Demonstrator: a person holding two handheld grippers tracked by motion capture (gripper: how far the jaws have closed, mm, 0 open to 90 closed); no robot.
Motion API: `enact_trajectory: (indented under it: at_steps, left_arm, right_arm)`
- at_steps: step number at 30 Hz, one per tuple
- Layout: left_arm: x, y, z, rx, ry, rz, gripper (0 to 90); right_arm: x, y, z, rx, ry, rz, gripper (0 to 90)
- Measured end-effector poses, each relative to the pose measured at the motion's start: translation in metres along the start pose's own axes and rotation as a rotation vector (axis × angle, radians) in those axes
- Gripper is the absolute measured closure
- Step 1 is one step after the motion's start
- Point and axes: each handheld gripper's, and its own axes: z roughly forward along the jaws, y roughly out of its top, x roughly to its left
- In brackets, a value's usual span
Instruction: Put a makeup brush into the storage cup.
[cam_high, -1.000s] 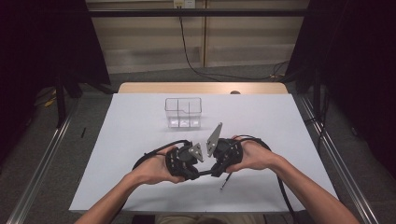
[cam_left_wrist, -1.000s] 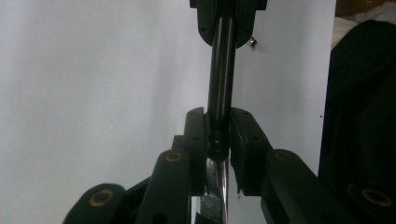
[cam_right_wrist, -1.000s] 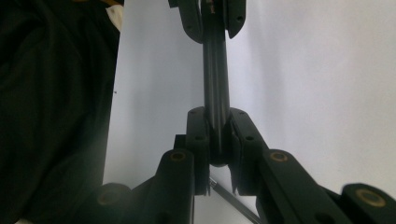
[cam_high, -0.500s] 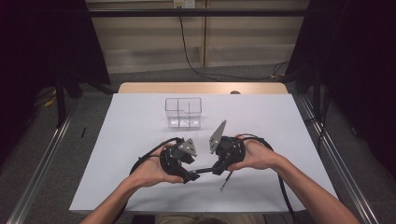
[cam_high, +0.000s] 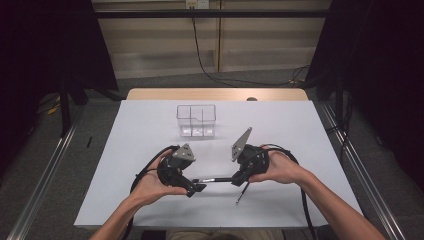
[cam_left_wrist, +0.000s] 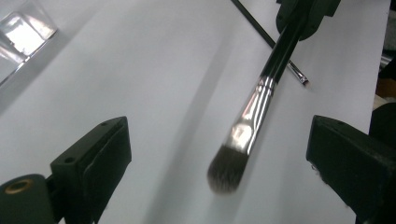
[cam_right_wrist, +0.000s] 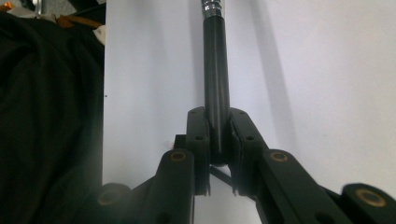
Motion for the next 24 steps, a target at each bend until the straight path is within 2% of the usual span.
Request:
enact_trajectory:
  at_steps: [3, 6, 9, 10, 12, 14, 18, 24]
  left_arm:
    - [0.001, -0.005, -0.004, -0.024, 0.015, -0.018, 5.6]
    - [0.002, -0.01, -0.01, -0.069, 0.022, -0.024, 5.1]
    - [0.002, -0.015, -0.015, -0.096, 0.028, -0.027, 4.4]
    - [0.002, -0.016, -0.015, -0.106, 0.037, -0.039, 4.3]
    - [0.002, -0.019, -0.019, -0.109, 0.051, -0.043, 4.4]
    - [0.001, -0.023, -0.021, -0.134, 0.068, -0.057, 4.4]
    - [0.001, -0.03, -0.025, -0.145, 0.077, -0.07, 4.4]
    - [0.002, -0.039, -0.029, -0.189, 0.117, -0.102, 4.5]
  right_arm:
    - [-0.001, -0.005, -0.003, -0.014, -0.006, 0.013, 80.1]
    - [-0.003, -0.01, -0.005, -0.029, -0.014, 0.023, 80.1]
    - [-0.002, -0.015, -0.006, -0.041, -0.034, 0.043, 80.1]
    - [-0.002, -0.016, -0.007, -0.039, -0.035, 0.056, 80.0]
    - [-0.002, -0.019, -0.008, -0.05, -0.048, 0.061, 80.1]
    - [-0.001, -0.023, -0.008, -0.058, -0.054, 0.071, 80.0]
    - [0.001, -0.03, -0.009, -0.077, -0.076, 0.101, 80.0]
    - [0.004, -0.039, -0.01, -0.166, -0.098, 0.141, 80.1]
